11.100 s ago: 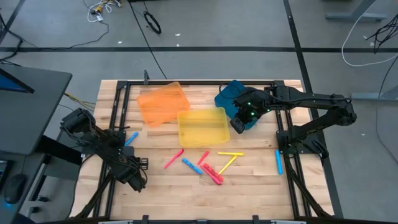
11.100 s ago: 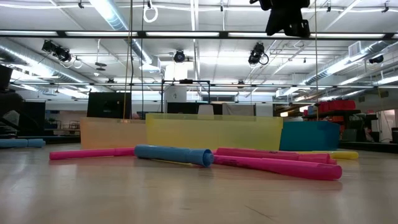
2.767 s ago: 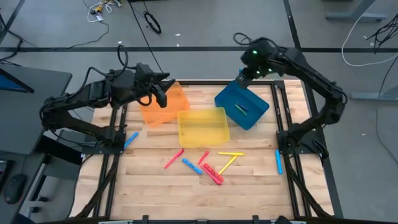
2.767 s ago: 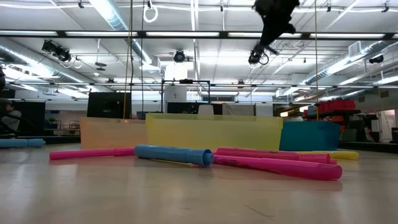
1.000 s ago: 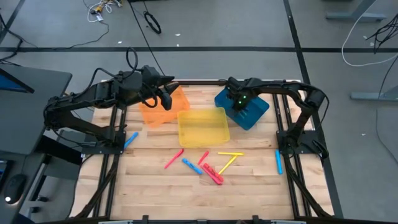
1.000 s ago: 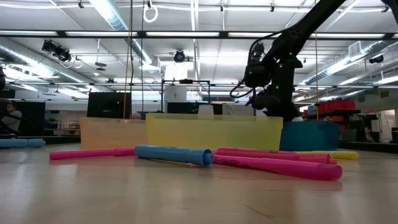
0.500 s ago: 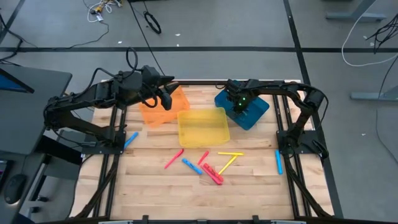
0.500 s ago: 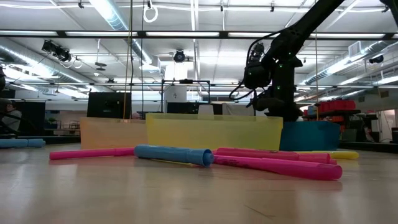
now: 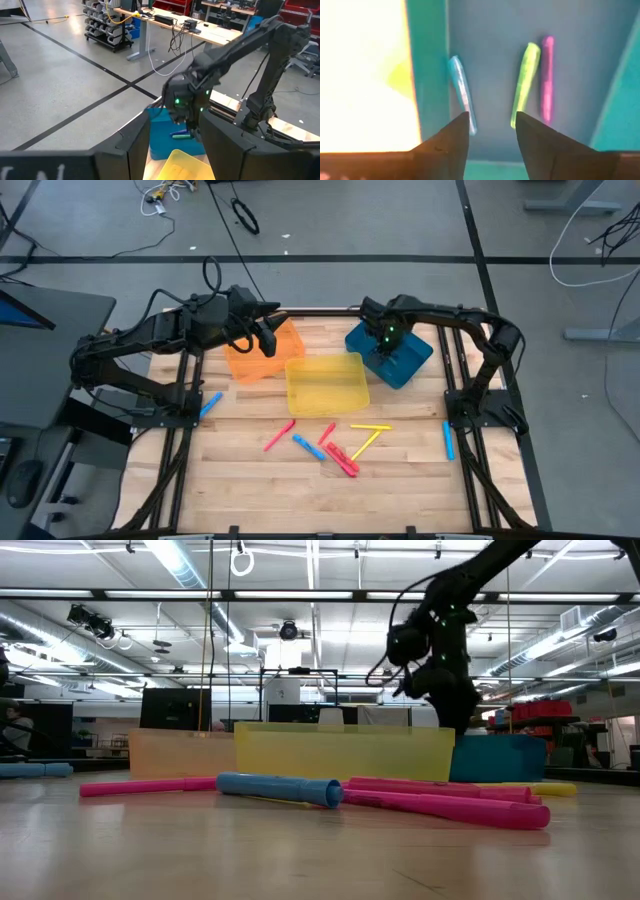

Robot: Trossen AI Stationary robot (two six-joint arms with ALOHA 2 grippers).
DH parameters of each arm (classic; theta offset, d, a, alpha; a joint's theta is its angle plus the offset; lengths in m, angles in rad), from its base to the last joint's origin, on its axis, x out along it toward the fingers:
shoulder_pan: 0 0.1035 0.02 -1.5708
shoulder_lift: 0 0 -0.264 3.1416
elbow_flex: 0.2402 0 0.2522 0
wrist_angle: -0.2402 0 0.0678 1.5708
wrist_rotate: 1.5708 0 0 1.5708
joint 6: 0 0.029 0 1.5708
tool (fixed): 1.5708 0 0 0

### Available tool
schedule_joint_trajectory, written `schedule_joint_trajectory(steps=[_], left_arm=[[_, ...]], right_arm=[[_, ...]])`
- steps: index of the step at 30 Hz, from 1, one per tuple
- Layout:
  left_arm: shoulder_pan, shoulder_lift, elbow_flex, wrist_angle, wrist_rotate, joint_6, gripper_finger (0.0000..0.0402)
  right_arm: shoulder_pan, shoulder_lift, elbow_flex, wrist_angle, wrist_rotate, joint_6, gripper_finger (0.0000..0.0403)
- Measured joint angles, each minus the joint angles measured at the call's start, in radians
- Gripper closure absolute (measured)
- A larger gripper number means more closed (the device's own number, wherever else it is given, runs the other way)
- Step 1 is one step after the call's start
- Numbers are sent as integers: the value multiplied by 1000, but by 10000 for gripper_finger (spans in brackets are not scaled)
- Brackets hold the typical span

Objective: Pick & Place Markers
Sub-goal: Put the bottom right blue highlighter pen into the orange bin

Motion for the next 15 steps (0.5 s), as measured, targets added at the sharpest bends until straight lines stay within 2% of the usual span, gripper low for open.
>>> schedule_joint_trajectory(steps=[8,15], left_arm=[[0,0,0,0,0,2,225],[0,0,0,-8,27,-2,225]], right_arm=[[40,-3,266,-289,1,-19,278],[134,-118,299,-343,0,77,299]])
